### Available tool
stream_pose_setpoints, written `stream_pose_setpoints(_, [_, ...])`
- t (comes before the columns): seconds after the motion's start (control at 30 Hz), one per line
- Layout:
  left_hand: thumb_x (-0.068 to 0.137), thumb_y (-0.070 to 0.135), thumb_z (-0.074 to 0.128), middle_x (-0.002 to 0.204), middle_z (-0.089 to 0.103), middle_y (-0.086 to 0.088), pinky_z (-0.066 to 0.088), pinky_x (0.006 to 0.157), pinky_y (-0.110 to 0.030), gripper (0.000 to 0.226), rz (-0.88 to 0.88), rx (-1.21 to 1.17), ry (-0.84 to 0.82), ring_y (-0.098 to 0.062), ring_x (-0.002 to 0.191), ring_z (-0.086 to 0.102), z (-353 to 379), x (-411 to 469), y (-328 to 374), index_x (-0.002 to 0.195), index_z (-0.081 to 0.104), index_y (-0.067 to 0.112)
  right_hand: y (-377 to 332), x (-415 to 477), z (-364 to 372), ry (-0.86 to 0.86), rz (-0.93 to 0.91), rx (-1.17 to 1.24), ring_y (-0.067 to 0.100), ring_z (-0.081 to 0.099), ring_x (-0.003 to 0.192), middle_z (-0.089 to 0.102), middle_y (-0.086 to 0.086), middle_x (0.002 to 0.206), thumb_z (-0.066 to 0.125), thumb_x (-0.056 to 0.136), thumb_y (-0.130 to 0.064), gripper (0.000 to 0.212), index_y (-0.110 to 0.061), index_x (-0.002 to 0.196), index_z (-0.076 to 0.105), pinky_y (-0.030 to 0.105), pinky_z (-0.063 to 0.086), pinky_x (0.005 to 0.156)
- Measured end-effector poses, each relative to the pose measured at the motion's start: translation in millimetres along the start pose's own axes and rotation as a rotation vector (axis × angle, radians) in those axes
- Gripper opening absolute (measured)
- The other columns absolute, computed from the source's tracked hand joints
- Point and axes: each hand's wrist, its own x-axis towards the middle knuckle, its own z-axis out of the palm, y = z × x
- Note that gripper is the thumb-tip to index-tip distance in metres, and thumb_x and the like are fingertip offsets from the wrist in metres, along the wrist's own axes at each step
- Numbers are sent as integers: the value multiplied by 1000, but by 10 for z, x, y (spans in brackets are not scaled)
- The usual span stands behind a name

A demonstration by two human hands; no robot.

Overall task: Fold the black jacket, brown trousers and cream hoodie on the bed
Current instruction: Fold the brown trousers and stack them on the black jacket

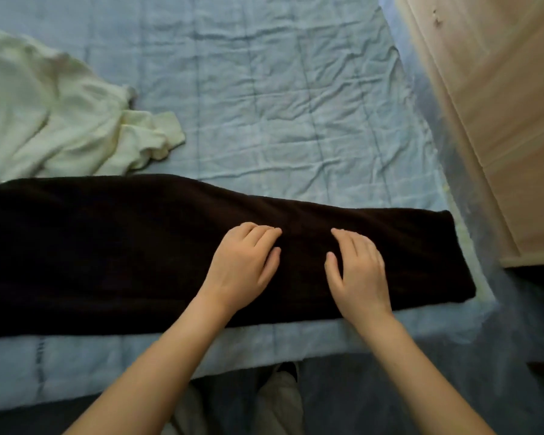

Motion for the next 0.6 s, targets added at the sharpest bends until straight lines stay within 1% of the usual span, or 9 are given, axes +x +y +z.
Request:
stream_pose_setpoints(0.03, [94, 20, 54, 109, 70, -5, 46, 89, -32, 29, -11, 7, 45, -23, 100, 63, -136, -139, -183, 115, 68, 5, -262, -17, 89, 11, -54, 25, 28, 57, 119, 63, 11, 125, 56, 92, -18, 40, -6, 130, 60, 49, 45, 103])
stream_pose_setpoints(0.1, [93, 16, 55, 109, 69, -7, 47, 91, -35, 28, -59, 47, 105, -24, 100, 63, -359, -434, -580, 114, 68, 4, -789, -27, 304, 0, -147, 59, 26, 58, 116, 64, 10, 121, 61, 91, -12, 37, -5, 128, 62, 50, 47, 101])
stream_pose_setpoints(0.17, [93, 17, 53, 119, 67, -8, 43, 102, -41, 33, -159, 125, 127, -26, 110, 62, -559, -734, -1011, 121, 66, 6, -1294, -43, 566, -26, -217, 78, 27, 56, 123, 62, 11, 126, 62, 91, -10, 39, -4, 129, 61, 51, 44, 105])
stream_pose_setpoints(0.23, [94, 22, 48, 133, 60, -8, 34, 112, -47, 41, -319, 224, 118, -26, 124, 55, -780, -1046, -1455, 131, 61, 10, -1799, -75, 834, -42, -280, 109, 29, 51, 131, 59, 13, 134, 62, 91, -10, 42, -4, 132, 60, 52, 40, 110])
stream_pose_setpoints(0.33, [96, 31, 40, 148, 47, -7, 23, 116, -55, 51, -583, 350, 69, -27, 138, 41, -1128, -1529, -2131, 143, 48, 16, -2569, -112, 1224, -63, -420, 142, 27, 42, 140, 52, 12, 144, 60, 93, -13, 46, -7, 138, 55, 49, 31, 118])
stream_pose_setpoints(0.4, [96, 35, 37, 153, 41, -6, 20, 116, -58, 55, -685, 394, 4, -24, 142, 35, -1278, -1880, -2510, 148, 41, 19, -3013, -145, 1483, -113, -498, 131, 23, 31, 147, 44, 8, 152, 51, 98, -20, 48, -13, 146, 47, 48, 24, 121])
stream_pose_setpoints(0.47, [95, 38, 35, 156, 35, -6, 24, 112, -63, 58, -637, 410, -102, -20, 144, 32, -1313, -2193, -2752, 150, 37, 20, -3303, -188, 1749, -182, -555, 80, 22, 22, 150, 35, 3, 158, 42, 99, -29, 54, -20, 152, 38, 50, 19, 122])
stream_pose_setpoints(0.53, [95, 41, 35, 160, 26, -6, 27, 110, -64, 61, -543, 372, -189, -18, 148, 24, -1285, -2378, -2891, 152, 31, 20, -3402, -220, 1997, -255, -597, -44, 23, 19, 151, 31, 1, 160, 35, 99, -35, 57, -26, 155, 29, 52, 18, 121])
stream_pose_setpoints(0.6, [96, 42, 36, 163, 17, -4, 22, 113, -63, 62, -478, 308, -219, -17, 150, 14, -1268, -2443, -2994, 154, 25, 22, -3393, -201, 2145, -302, -606, -157, 25, 21, 151, 31, 2, 160, 31, 97, -39, 59, -29, 155, 25, 53, 19, 120])
